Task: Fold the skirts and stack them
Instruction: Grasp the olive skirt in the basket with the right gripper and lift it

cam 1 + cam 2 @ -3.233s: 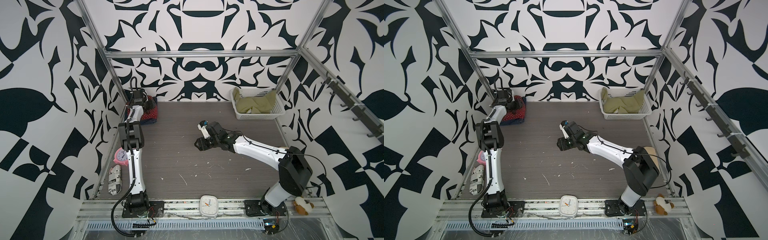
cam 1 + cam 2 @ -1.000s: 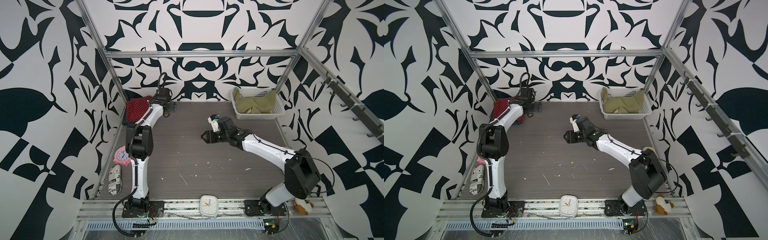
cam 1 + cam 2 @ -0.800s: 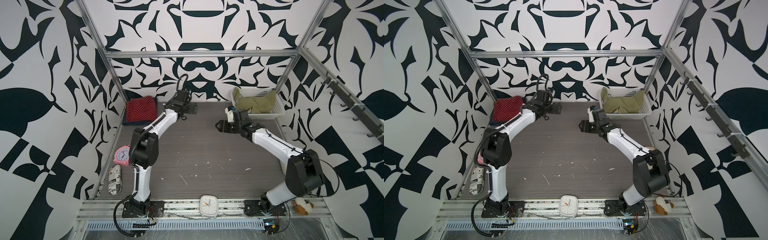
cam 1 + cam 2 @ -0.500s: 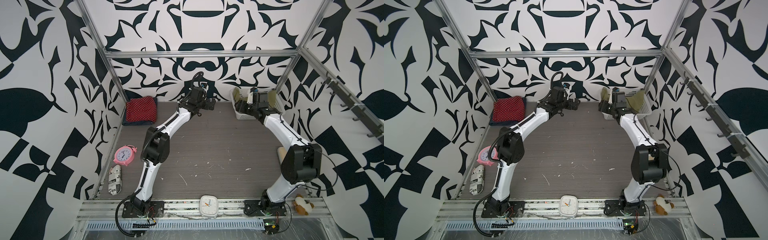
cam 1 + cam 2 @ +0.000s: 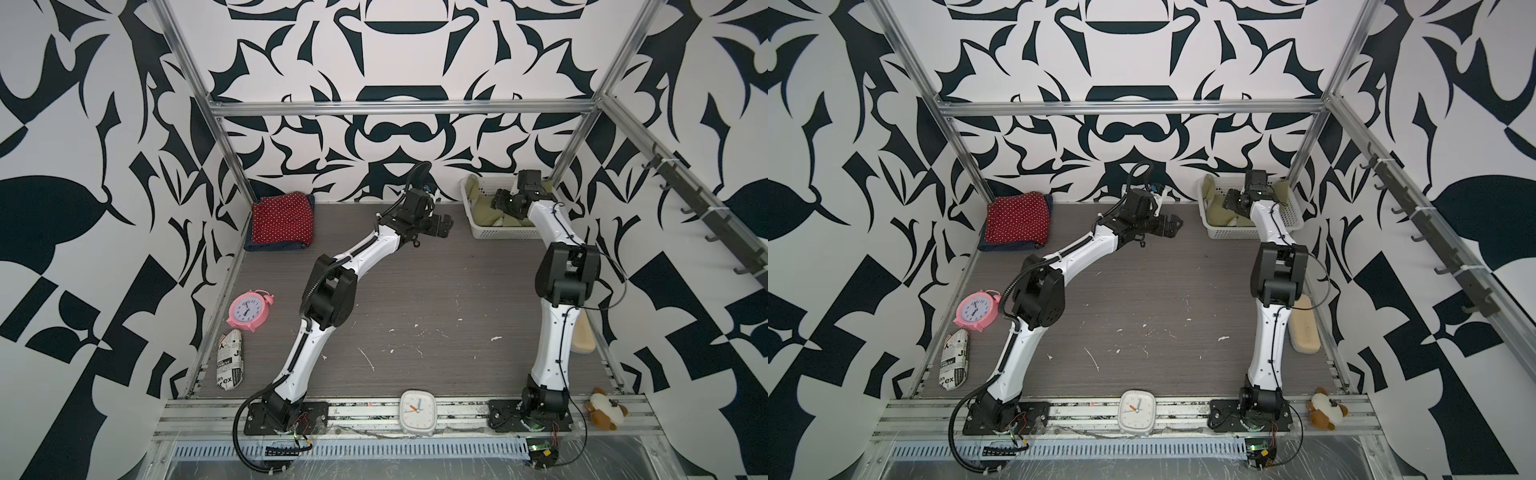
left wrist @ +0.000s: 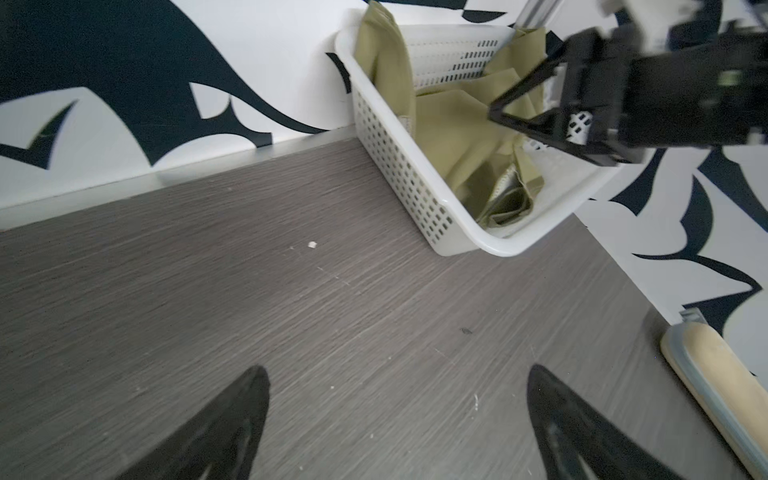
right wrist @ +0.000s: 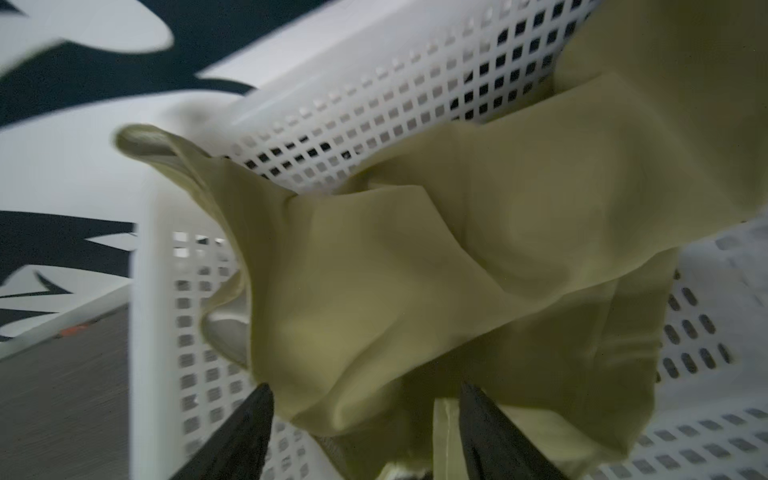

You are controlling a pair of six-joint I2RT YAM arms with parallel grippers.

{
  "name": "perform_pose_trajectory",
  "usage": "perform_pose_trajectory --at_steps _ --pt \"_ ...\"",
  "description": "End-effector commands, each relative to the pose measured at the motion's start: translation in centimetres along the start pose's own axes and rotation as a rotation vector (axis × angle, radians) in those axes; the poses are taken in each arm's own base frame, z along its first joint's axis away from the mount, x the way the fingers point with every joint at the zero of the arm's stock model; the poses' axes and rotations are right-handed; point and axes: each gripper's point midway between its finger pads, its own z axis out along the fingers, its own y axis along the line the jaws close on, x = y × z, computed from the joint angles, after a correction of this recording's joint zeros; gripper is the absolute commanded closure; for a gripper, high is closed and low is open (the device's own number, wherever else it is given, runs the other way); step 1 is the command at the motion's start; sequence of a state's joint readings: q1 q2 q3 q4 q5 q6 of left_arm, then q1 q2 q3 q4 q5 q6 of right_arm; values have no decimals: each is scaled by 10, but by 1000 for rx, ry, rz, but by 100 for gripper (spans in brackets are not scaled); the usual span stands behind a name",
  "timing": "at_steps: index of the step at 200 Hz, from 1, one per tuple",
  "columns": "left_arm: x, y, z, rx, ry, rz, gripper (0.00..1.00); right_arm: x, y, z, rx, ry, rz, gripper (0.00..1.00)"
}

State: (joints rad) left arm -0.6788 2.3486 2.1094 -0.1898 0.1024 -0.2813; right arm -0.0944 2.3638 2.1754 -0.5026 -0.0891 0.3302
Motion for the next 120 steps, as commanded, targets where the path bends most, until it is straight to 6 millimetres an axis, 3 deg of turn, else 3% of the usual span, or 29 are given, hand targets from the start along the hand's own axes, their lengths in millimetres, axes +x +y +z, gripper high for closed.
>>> perform_pose_trajectory --at_steps 1,13,36,55,69,79,101,120 --pt "-4 -8 4 37 -10 -13 1 -3 5 0 24 28 -33 25" --pt "-4 -8 3 34 -8 -12 1 -9 0 5 43 10 -32 25" --pt "-3 -10 2 37 -5 -10 1 -1 -9 36 43 29 -1 24" --pt "-4 -10 0 35 -9 -12 1 1 -10 53 24 29 12 31" --pt "-5 -10 -1 34 -9 -15 1 0 -6 64 -18 24 16 50" --pt "-6 -11 -2 35 -9 -16 1 -10 1 63 -48 -5 22 68" --pt "-9 -12 -6 36 -17 -14 1 -23 11 54 -97 -28 42 95" --pt "-13 -13 -10 35 -25 -15 1 -42 23 31 -131 -75 40 99"
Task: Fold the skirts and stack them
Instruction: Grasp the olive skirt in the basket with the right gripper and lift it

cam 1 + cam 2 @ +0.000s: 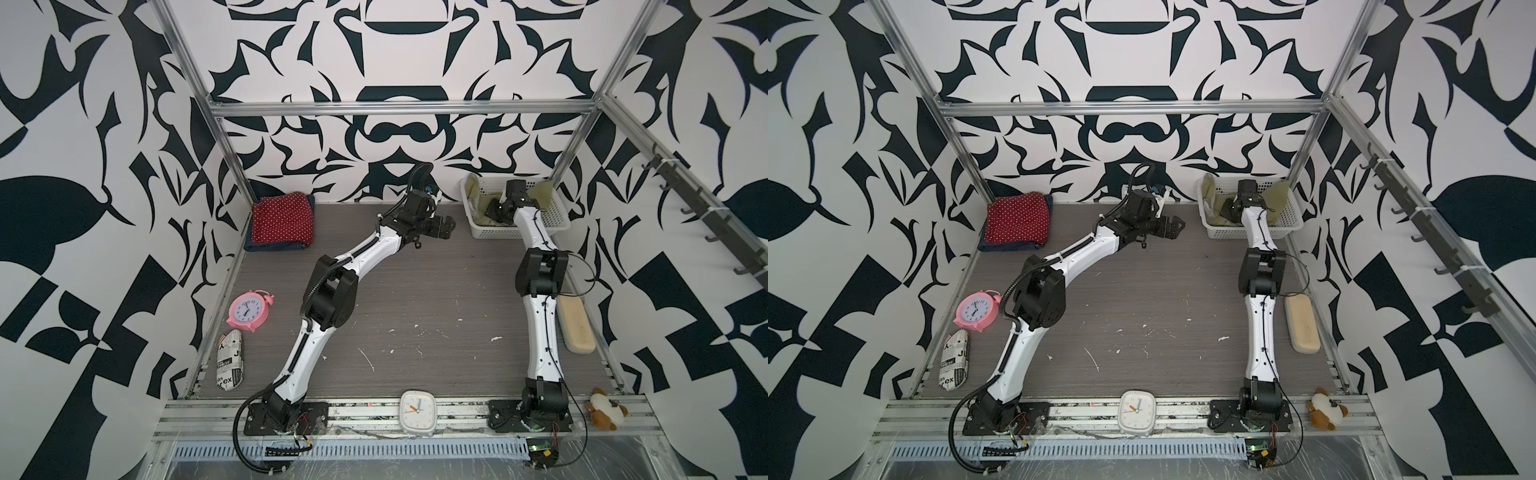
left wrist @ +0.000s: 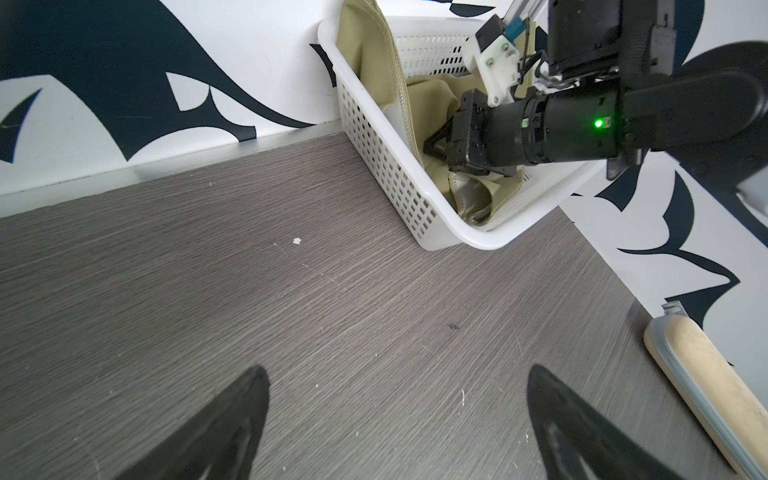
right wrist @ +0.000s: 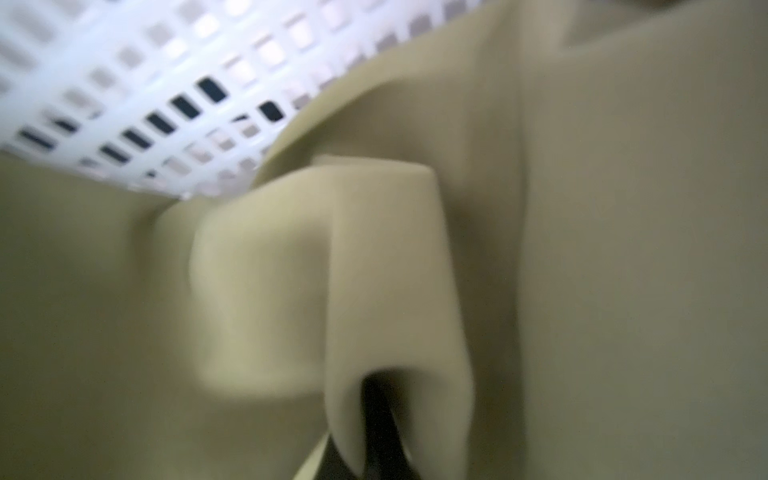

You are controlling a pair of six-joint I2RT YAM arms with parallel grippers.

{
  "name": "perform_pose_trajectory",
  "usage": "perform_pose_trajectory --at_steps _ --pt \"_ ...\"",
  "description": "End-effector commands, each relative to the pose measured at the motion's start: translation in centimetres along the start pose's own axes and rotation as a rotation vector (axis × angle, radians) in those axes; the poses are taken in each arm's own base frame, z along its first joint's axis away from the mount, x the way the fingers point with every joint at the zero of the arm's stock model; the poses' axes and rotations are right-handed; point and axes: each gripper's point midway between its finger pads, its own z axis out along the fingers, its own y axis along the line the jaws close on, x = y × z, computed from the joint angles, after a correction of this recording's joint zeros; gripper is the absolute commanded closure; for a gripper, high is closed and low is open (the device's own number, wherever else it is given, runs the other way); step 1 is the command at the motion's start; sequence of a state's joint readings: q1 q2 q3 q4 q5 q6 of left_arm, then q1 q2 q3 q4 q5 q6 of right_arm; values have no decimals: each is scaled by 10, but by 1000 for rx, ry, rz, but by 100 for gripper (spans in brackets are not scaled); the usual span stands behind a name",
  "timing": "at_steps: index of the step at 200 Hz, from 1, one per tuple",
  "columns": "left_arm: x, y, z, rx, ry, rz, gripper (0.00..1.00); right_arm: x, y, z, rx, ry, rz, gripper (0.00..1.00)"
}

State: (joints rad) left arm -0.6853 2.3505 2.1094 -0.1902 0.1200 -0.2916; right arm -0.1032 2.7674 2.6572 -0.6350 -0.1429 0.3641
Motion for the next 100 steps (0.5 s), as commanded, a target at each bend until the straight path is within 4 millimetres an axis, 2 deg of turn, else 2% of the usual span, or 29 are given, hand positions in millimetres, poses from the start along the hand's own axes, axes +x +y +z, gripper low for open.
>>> perform_pose_trajectory --at_steps 1,16,26,29,37,40,43,53,100 --pt "-16 -7 -12 13 -36 -6 1 -57 39 -61 -109 -143 -12 99" --pt "-20 -9 -16 17 -48 -9 1 -75 52 -92 -136 -188 -23 100" --pt "-24 -12 -20 22 -58 -7 1 -90 63 -119 -158 -235 -36 100" --pt "-25 -12 -21 21 -62 -7 1 -85 61 -116 -154 -216 -31 100" --pt "-28 -15 -25 24 -73 -6 1 -93 67 -135 -170 -242 -35 100" --pt "-29 -16 -26 25 -75 -4 1 -93 68 -135 -172 -241 -35 100" --pt "-30 -17 -28 26 -80 -3 1 -99 73 -149 -184 -263 -39 100" --pt "-35 -21 -33 28 -94 3 1 -111 83 -177 -208 -309 -43 100" --pt "-59 -39 -71 22 -160 50 1 -134 117 -282 -301 -423 -59 100"
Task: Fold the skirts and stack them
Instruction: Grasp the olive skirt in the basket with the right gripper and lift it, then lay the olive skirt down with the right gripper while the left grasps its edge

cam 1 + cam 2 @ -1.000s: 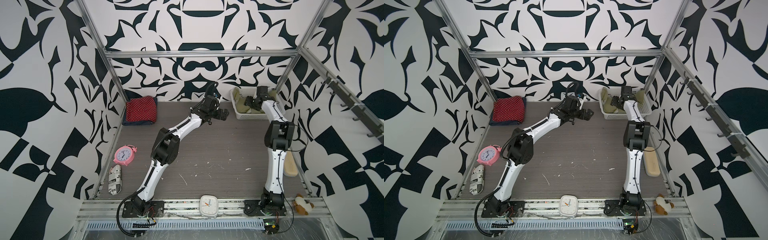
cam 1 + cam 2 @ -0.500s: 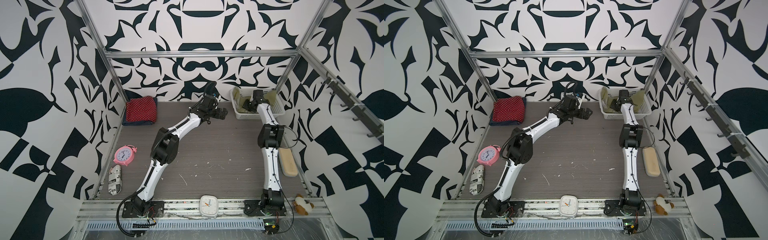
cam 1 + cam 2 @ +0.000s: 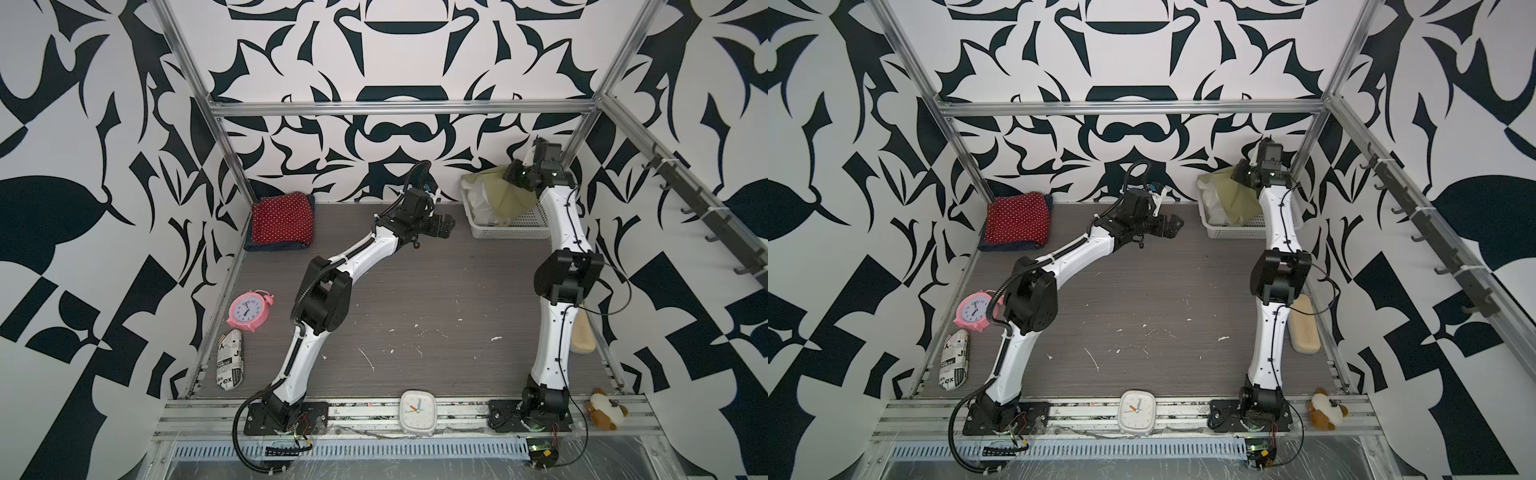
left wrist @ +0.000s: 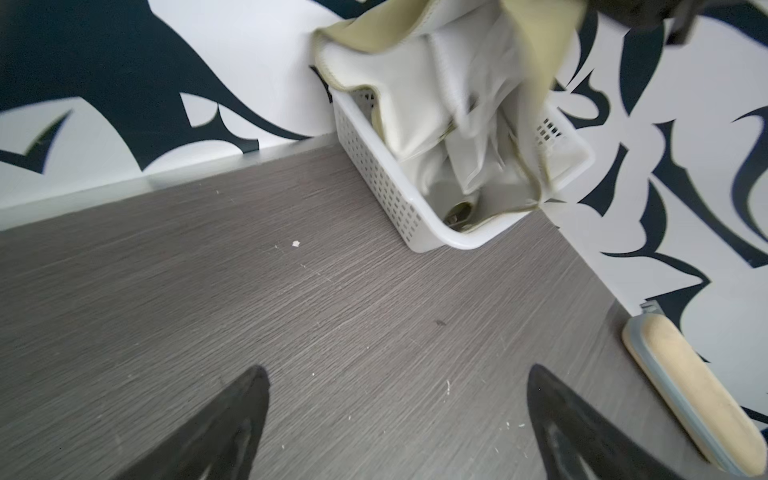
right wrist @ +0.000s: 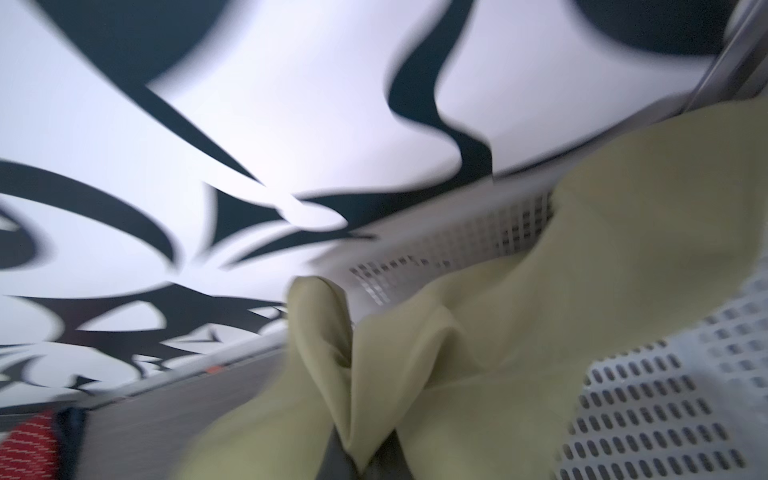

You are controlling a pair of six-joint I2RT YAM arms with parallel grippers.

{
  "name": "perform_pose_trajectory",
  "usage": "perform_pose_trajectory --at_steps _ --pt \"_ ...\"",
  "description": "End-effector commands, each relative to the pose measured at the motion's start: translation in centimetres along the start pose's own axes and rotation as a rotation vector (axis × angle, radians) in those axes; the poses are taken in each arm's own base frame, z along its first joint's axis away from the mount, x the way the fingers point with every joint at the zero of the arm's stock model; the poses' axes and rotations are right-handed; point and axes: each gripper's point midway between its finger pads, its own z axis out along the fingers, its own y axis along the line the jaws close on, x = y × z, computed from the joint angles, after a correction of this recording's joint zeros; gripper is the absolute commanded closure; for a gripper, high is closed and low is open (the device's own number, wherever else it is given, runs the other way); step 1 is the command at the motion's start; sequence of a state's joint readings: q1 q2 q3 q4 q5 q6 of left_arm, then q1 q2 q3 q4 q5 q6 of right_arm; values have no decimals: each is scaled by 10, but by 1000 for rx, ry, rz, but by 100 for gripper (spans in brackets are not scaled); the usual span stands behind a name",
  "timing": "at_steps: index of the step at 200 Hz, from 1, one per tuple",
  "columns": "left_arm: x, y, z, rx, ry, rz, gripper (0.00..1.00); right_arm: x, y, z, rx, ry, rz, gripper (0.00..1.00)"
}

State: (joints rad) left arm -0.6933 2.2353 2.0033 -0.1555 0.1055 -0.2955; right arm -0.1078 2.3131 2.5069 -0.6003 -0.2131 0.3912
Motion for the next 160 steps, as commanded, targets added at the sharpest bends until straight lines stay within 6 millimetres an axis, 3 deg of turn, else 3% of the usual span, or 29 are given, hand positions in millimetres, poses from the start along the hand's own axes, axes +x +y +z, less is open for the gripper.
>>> perform_pose_trajectory --at_steps 1,46,94,132,160 --pt "-46 -26 -41 18 -119 44 1 -51 49 -65 -119 -140 -25 100" --pt "-66 -41 -91 14 -212 106 1 -87 102 -158 -228 -245 -72 100" --pt "-63 -52 -149 37 -294 154 1 -91 168 -261 -377 -318 -169 100" --pt "-46 -53 -192 44 -342 170 1 -68 199 -324 -458 -340 -212 100" --pt "-19 -61 -210 116 -311 143 1 -35 199 -354 -470 -354 -201 100"
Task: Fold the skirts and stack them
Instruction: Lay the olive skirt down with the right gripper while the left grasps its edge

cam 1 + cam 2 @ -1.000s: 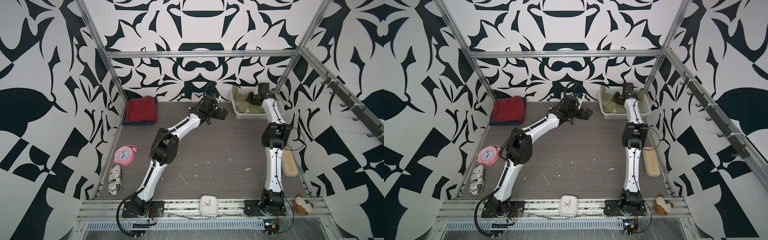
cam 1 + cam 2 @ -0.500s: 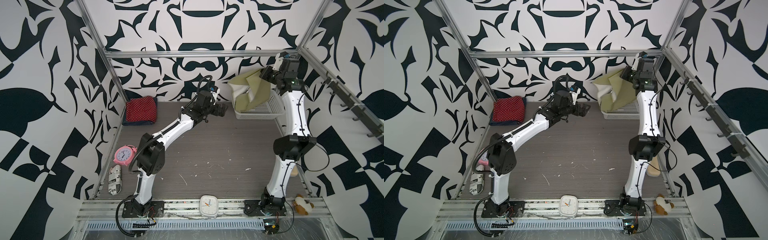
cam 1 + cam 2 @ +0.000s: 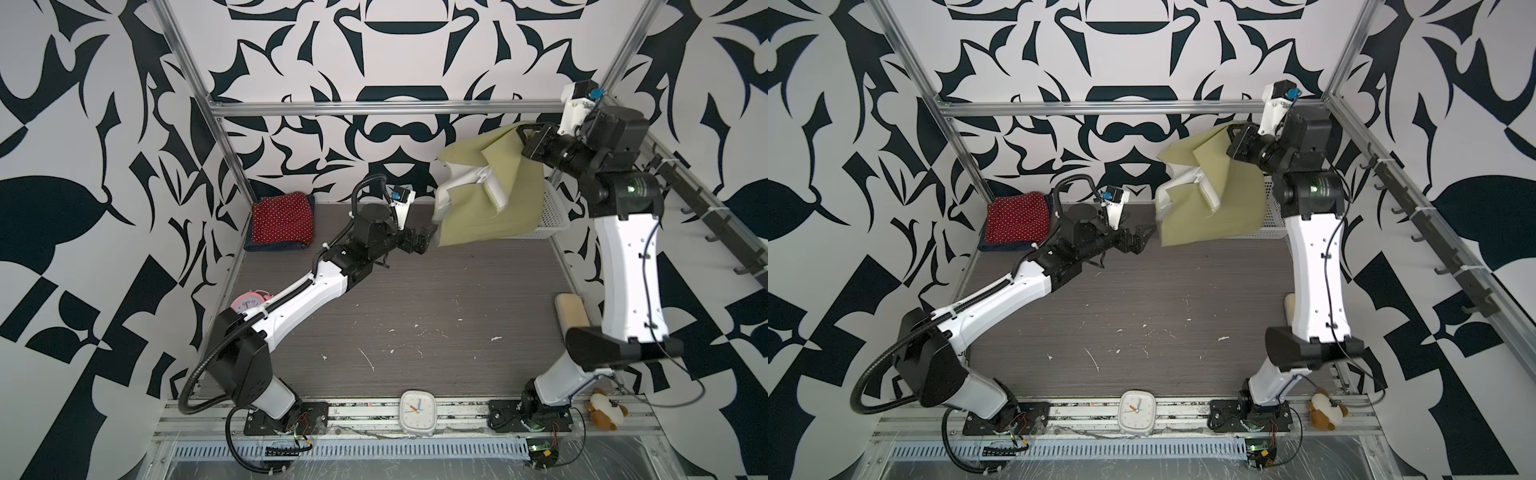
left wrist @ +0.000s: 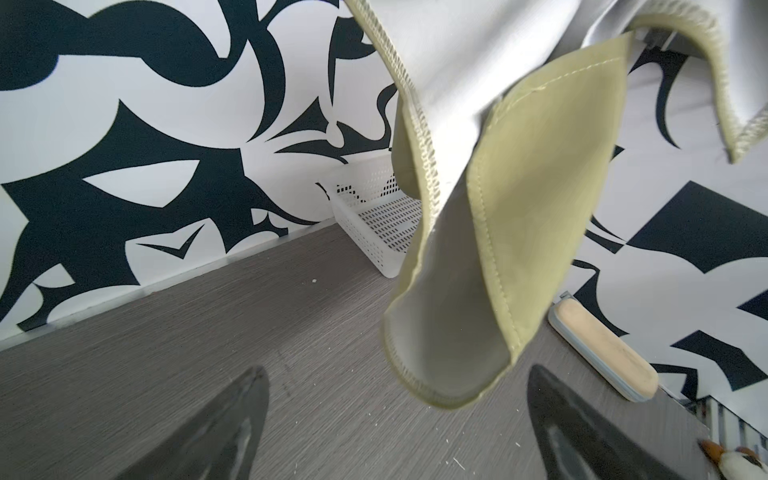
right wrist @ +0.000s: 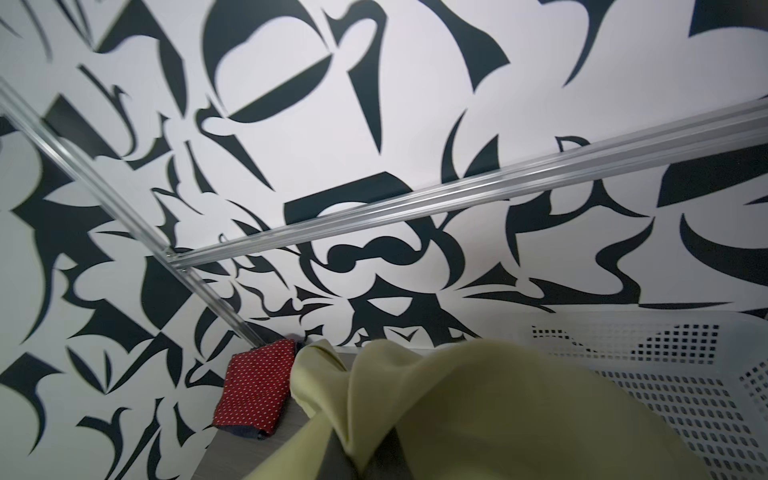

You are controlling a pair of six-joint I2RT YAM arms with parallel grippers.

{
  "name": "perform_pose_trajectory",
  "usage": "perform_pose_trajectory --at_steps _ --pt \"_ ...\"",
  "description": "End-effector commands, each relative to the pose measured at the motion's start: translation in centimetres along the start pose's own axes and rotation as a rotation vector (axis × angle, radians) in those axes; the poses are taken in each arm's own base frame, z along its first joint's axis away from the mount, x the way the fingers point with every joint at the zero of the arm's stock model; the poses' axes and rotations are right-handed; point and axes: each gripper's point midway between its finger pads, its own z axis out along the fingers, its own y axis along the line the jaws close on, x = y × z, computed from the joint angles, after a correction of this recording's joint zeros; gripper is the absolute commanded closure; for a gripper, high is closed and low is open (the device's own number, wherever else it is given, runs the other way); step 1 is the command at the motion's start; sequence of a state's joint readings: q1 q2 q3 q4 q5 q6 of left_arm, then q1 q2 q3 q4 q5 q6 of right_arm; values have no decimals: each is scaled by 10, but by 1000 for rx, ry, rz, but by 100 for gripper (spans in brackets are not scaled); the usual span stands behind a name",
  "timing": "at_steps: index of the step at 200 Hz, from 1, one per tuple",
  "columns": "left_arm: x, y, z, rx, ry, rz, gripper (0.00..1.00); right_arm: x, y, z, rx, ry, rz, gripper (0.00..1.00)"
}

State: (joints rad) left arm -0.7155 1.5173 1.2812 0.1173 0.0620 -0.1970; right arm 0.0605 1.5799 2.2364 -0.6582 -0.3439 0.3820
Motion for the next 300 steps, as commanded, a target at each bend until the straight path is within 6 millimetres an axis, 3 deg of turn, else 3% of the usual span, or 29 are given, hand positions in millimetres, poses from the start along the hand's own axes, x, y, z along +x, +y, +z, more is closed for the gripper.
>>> perform_pose_trajectory --at_steps 1,21,37,45,58,64,93,114,129,150,159,171,180,189,201,234,239,264,282,300 --pt "-5 -14 -23 68 -52 -15 1 -11 30 -39 -55 -112 -48 100" --pt "13 -15 -39 79 -59 -34 3 25 31 -57 -43 -82 -19 100" --pt "32 -17 -49 105 -47 -46 14 58 25 -60 -22 -60 8 100" --pt "41 -18 -52 116 -33 -46 32 81 18 -55 -6 -27 27 100" --pt "65 -13 -53 99 23 -50 84 120 -1 -43 57 39 71 100" --pt "79 -7 -53 74 55 -57 95 139 -10 -35 84 72 86 100" --pt "144 20 -53 -40 210 -83 100 225 -40 10 152 202 141 100" --pt "185 40 -55 -129 275 -120 100 279 -55 46 206 280 149 95" --pt "202 55 -60 -207 278 -135 100 308 -57 74 205 335 147 83" --pt "210 68 -62 -268 272 -140 83 336 -53 108 201 442 108 61" --pt "210 70 -61 -279 285 -135 64 336 -47 114 193 472 98 56" --pt "212 69 -60 -278 323 -125 54 330 -40 115 177 474 85 47" --pt "216 69 -60 -278 357 -119 42 322 -37 109 166 454 82 44" --pt "220 69 -62 -285 382 -119 36 315 -34 99 159 429 77 32" --pt "223 68 -63 -274 393 -121 29 309 -37 79 176 406 66 29" --pt "217 56 -56 -195 364 -121 16 314 -80 19 309 399 53 23" --pt "212 52 -51 -171 361 -116 10 315 -90 10 332 407 74 23" --pt "202 34 -14 -55 411 -123 5 312 -140 -28 436 359 202 23" --pt "210 22 15 34 467 -172 5 318 -177 -51 517 338 314 22" --pt "219 13 41 104 480 -237 4 328 -197 -62 519 323 426 22"
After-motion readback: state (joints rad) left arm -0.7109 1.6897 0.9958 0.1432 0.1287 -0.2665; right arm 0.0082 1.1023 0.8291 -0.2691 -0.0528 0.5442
